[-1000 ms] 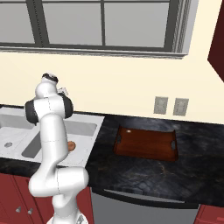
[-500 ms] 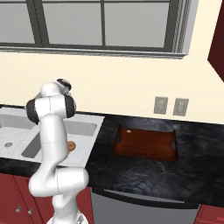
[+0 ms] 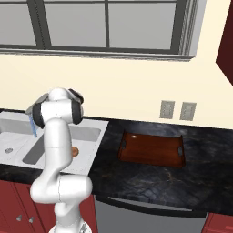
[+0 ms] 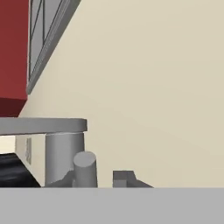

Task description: Pick up all produce items and place them in the sink. Turn on the sink faucet to wash them. Then turn the sink off and put them in the tray.

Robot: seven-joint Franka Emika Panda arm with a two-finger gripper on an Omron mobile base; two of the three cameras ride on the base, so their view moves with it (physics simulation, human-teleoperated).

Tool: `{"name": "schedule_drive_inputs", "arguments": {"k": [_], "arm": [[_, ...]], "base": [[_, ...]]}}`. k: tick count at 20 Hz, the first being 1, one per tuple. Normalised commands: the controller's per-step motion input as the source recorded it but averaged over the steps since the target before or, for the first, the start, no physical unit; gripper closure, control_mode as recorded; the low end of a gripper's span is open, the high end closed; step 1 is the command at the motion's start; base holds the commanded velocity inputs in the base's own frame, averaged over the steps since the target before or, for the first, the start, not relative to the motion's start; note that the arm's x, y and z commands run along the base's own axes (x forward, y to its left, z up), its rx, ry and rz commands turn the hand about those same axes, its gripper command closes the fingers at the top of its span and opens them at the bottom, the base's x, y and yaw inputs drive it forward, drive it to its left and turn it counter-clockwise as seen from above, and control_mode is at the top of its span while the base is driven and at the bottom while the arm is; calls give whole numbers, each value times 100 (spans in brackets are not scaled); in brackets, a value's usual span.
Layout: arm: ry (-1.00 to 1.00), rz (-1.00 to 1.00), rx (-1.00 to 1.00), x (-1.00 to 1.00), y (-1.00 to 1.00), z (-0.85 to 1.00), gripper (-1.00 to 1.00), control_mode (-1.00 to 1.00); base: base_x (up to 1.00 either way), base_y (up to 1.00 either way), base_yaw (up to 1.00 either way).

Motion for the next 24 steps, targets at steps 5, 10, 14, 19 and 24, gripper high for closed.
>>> {"name": "schedule_drive_inputs", "arguments": {"k": [5, 10, 14, 19, 24], "arm": [[15, 0, -3, 31, 1, 22, 100, -100], [4, 8, -7, 37, 21, 30, 100, -100], [0, 9, -7, 27, 44, 38, 100, -100], [0, 11, -8, 31, 59, 47, 100, -100], [0, 11, -9, 28, 48, 31, 100, -100]], "base": [[0, 0, 0], [0, 0, 0], [0, 0, 0], [0, 0, 0], [0, 0, 0]]}}
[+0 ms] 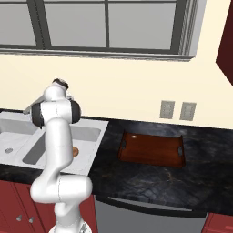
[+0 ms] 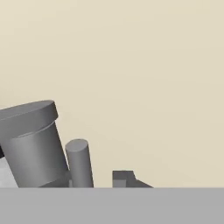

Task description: Pick up all produce items and place them in the sink. Turn on the sink faucet to wash them. Then turn the sink off and put them in the tray.

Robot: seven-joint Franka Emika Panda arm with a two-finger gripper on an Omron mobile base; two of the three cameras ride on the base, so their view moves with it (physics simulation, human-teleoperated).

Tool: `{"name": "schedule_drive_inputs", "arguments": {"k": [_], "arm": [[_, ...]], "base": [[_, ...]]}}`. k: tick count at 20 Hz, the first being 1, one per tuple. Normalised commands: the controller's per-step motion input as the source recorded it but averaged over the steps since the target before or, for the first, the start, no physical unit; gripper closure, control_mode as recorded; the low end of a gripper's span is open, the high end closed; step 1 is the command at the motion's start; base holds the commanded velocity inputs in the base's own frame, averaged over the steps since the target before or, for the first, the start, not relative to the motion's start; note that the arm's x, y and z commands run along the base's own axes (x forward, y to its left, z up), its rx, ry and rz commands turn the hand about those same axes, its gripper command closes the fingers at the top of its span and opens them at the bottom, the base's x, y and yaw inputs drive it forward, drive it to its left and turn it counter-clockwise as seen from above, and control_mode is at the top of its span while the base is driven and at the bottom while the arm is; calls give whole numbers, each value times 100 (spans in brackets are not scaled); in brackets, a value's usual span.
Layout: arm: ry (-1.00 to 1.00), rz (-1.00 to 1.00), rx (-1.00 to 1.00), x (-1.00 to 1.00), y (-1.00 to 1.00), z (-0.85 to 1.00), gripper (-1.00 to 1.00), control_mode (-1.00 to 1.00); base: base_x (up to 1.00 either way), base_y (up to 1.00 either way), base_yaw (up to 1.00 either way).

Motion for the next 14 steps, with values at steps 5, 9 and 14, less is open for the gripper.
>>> {"name": "schedule_drive_inputs", "arguments": {"k": [5, 9, 14], "arm": [[1, 2, -4, 0, 14, 3, -100, -100], [-8, 18, 3, 0, -39, 13, -100, -100], [-15, 28, 6, -4, -58, 28, -100, -100]], "base": [[0, 0, 0], [0, 0, 0], [0, 0, 0]]}}
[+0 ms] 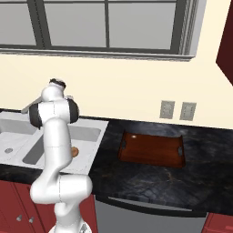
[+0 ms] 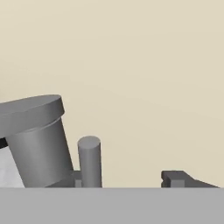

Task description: Pick up all produce items and place them in the sink. Turn on the sink faucet to wash them. Then turn the sink off and put them in the tray.

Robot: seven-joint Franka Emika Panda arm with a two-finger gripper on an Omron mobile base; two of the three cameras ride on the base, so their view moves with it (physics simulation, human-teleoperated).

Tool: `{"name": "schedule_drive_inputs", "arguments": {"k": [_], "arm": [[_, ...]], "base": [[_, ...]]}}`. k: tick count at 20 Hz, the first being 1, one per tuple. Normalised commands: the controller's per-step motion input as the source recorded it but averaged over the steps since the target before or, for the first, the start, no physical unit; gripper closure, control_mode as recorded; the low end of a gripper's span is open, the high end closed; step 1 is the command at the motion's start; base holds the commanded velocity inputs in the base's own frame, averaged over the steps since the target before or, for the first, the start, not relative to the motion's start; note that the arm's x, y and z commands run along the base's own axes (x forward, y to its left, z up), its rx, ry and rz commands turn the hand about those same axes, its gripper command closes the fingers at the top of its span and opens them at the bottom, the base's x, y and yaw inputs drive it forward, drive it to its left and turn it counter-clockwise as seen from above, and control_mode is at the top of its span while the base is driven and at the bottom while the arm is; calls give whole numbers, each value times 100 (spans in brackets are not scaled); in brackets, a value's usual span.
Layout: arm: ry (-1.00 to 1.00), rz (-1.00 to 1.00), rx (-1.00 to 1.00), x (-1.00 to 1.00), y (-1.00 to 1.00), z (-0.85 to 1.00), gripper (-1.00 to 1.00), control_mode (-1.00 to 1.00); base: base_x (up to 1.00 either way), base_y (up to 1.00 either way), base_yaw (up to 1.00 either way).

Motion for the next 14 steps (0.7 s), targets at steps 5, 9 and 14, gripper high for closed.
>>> {"name": "schedule_drive_inputs", "arguments": {"k": [5, 9, 14], "arm": [[-10, 31, 7, -5, -63, 20, -100, -100], [-4, 28, 5, 8, -42, 20, -100, -100], [-2, 25, 2, 12, -37, 53, -100, -100]], "base": [[0, 0, 0], [0, 0, 0], [0, 0, 0]]}}
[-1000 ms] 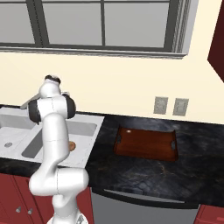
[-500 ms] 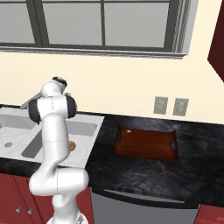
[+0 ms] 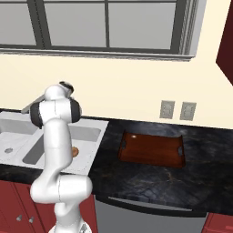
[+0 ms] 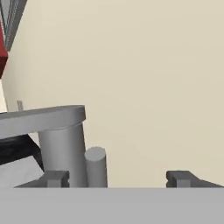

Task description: Pick up all produce items and place them in the sink. Turn on the sink faucet to wash them. Then turn the sink off and put them in the tray.

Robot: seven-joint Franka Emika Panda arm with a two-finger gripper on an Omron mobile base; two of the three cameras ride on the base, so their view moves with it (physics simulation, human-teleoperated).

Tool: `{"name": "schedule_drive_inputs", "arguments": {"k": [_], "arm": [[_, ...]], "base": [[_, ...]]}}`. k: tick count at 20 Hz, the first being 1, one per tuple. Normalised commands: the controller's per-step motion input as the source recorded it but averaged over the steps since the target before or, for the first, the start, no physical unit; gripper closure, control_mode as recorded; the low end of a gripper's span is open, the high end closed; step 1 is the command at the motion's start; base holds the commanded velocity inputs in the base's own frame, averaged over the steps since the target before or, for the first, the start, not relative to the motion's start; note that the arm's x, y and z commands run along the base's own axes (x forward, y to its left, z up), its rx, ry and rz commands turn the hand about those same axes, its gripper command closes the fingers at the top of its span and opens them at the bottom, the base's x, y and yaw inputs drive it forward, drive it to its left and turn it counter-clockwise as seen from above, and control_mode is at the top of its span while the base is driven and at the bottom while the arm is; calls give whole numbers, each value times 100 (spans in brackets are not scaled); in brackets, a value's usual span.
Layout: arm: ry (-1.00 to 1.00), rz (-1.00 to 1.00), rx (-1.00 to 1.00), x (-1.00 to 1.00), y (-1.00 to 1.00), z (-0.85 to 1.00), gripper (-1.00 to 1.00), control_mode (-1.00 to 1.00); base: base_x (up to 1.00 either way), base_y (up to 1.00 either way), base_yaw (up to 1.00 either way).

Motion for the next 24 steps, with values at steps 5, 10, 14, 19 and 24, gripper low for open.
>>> {"name": "schedule_drive_inputs", "arguments": {"k": [5, 10, 14, 19, 24], "arm": [[-1, 24, 0, 1, -39, 73, -100, -100], [-1, 19, 0, -2, -38, 69, -100, -100], [-1, 7, 0, -44, -35, 47, -100, -100], [-4, 0, 0, -84, -31, 37, -100, -100], [0, -4, 0, -90, -28, 35, -100, -100]], "base": [[0, 0, 0], [0, 0, 0], [0, 0, 0], [0, 0, 0], [0, 0, 0]]}}
